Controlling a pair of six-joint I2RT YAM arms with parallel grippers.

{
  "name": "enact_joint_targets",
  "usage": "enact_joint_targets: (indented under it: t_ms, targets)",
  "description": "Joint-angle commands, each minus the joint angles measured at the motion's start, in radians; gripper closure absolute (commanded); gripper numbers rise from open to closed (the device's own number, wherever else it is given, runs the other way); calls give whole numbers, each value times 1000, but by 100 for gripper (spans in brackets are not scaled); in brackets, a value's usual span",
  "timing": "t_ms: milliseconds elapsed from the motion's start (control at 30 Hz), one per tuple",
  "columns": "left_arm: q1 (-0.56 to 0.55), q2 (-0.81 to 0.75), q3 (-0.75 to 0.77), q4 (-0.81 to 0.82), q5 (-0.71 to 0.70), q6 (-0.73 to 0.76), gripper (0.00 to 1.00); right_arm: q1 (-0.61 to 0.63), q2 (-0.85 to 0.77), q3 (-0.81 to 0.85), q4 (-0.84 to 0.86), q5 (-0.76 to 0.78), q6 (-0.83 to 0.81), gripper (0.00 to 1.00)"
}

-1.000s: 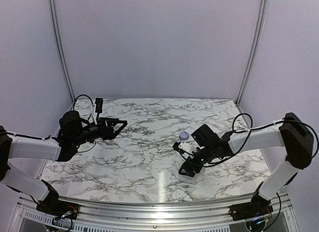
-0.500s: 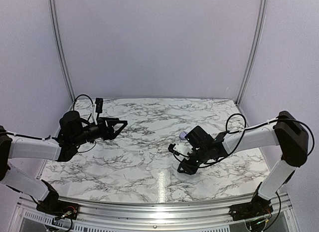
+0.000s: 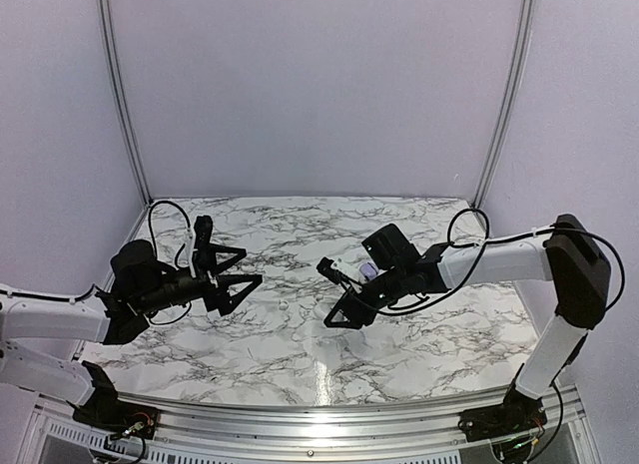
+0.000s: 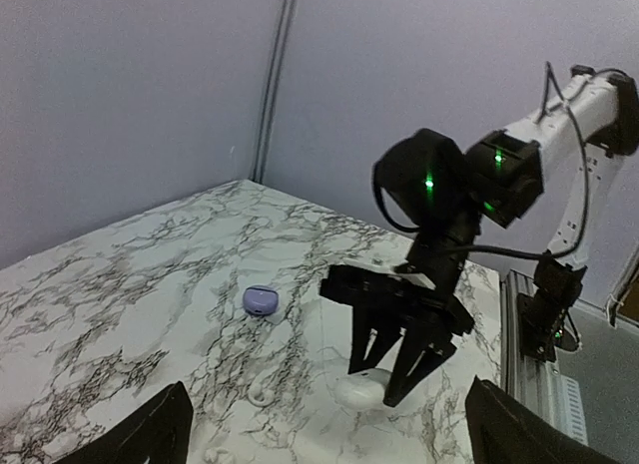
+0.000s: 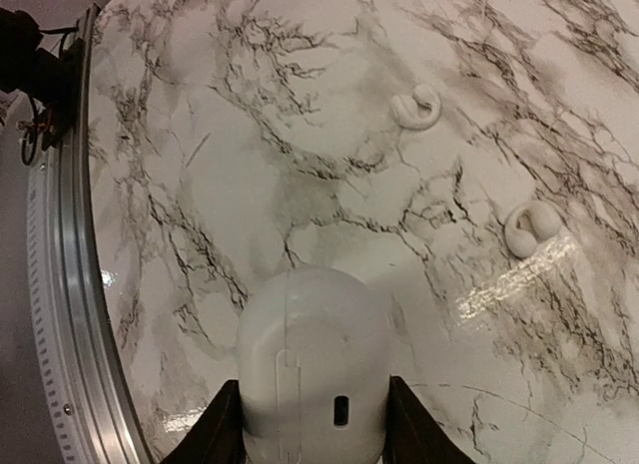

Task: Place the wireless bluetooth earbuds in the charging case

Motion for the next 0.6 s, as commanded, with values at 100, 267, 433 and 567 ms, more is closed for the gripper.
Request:
enact_joint_targets:
  t_ms: [100, 267, 433, 567]
  targets:
    - [-94, -155, -59, -101, 19, 299, 1, -25, -5, 123, -115, -357, 23, 67]
    - [-223, -164, -33, -235, -34, 376, 1, -24, 21, 168, -174, -485, 31, 66]
    - [-355, -159, 61, -485, -181, 544, 1, -21, 37, 165, -178, -558, 56, 66]
    - [-414, -153, 138, -602, -229, 613, 7, -8, 56, 178, -209, -604, 42, 66]
